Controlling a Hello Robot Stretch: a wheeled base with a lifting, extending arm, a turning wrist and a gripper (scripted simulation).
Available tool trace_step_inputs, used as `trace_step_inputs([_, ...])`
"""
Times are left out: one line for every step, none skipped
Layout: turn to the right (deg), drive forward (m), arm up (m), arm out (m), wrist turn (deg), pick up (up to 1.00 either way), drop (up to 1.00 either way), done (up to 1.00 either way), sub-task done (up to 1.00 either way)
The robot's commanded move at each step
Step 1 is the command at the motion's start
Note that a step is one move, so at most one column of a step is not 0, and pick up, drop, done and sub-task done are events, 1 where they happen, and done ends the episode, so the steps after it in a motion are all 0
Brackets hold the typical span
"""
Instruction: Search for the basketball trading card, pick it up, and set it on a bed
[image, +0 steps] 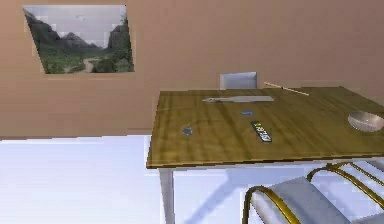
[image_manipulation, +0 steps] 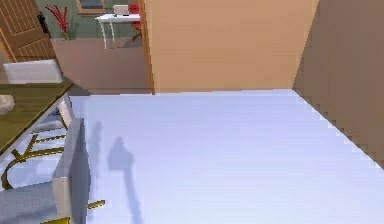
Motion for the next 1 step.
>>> trace_step_inputs([6.0,0.0,0.0,0.0,0.0,0.0,0.0,0.0,0.0])
